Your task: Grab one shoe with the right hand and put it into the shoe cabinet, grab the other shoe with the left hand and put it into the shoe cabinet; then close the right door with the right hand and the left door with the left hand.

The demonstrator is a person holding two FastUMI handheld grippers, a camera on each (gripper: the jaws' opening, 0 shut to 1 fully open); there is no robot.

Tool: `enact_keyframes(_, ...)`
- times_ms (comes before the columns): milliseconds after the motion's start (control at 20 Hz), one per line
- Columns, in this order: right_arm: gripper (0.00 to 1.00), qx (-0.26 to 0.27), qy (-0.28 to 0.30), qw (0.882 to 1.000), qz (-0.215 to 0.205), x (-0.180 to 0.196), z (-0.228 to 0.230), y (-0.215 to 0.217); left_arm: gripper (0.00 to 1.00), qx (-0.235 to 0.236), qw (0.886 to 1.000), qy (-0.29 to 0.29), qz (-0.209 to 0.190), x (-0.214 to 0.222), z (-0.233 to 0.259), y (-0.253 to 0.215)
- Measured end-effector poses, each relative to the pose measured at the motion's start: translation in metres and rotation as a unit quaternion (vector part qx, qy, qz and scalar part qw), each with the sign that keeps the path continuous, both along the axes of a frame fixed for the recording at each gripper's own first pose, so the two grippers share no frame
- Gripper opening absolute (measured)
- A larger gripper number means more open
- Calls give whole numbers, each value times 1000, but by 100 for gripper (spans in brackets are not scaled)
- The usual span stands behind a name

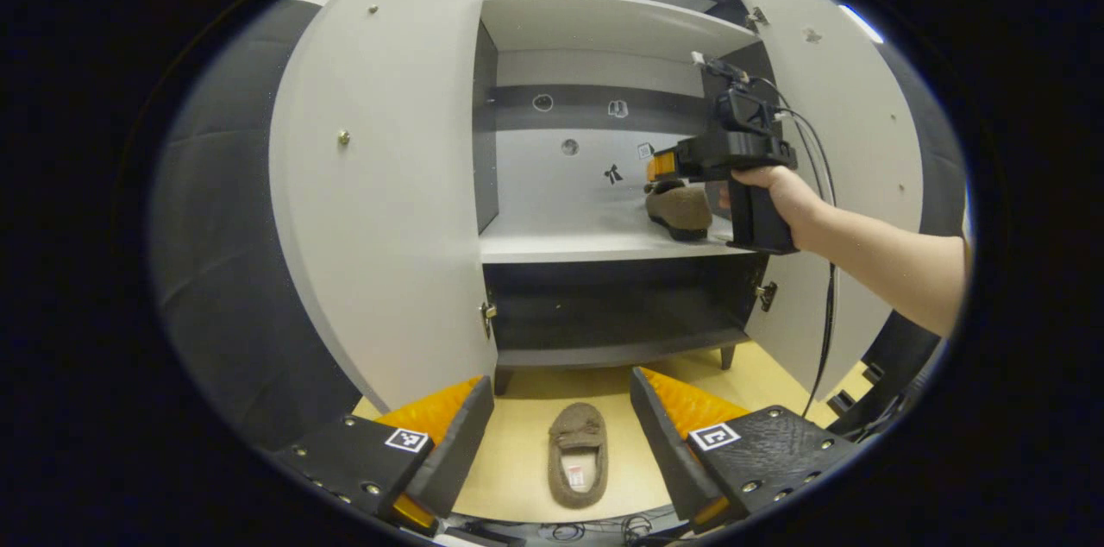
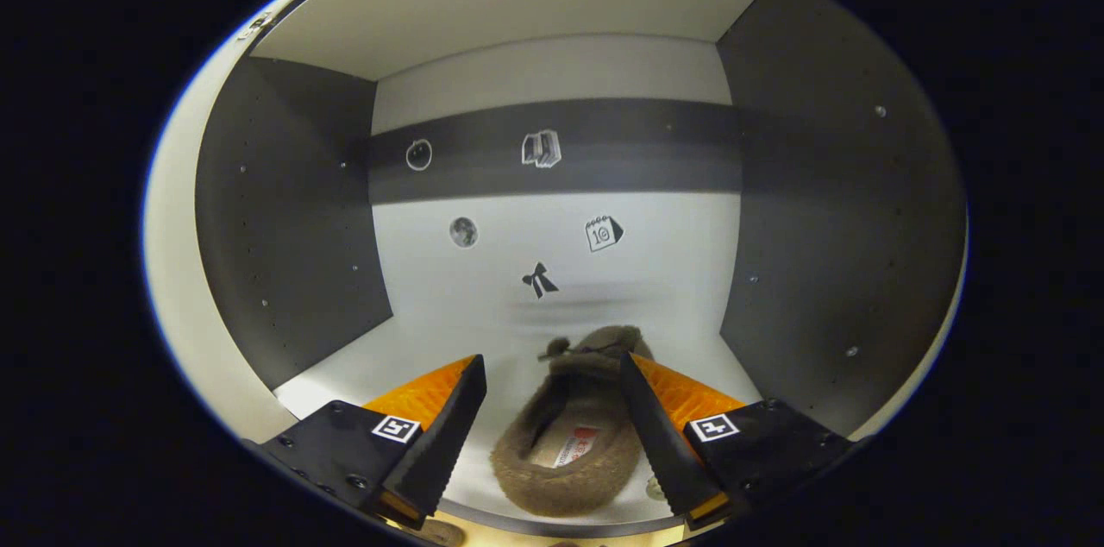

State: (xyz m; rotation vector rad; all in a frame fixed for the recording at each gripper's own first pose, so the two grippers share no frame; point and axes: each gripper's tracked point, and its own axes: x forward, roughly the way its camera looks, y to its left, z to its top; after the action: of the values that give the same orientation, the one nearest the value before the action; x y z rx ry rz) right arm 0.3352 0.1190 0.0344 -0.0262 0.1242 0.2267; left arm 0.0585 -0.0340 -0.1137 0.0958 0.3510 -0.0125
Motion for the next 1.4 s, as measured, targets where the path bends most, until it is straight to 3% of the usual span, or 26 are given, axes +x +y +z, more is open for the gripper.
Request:
enact_keyframes(250, 98, 3, -7, 1000, -1, -35, 16, -3, 93, -4, 1000, -4, -15, -4, -2, 0)
enact_keyframes(500, 95, 5, -44, 999, -14, -108, 33, -16, 93, -4, 999, 19, -39, -5, -24, -1)
enact_keyframes(650, 95, 8, -54, 998, -24, -159, 27, -25, 96, 20, 997, 50, -61, -5, -52, 0)
enact_keyframes(750, 94, 14, -52, 998, -34, -195, 15, -36, 93, 37, 993, 75, -83, -6, -77, -3)
enact_keyframes(1000, 94, 14, -33, 996, -84, -272, -27, -78, 93, 80, 983, 113, -119, -2, -145, -10)
enact_keyframes(1400, 97, 22, -3, 979, -205, -358, -65, -180, 93, 137, 968, 187, -93, 37, -229, 15)
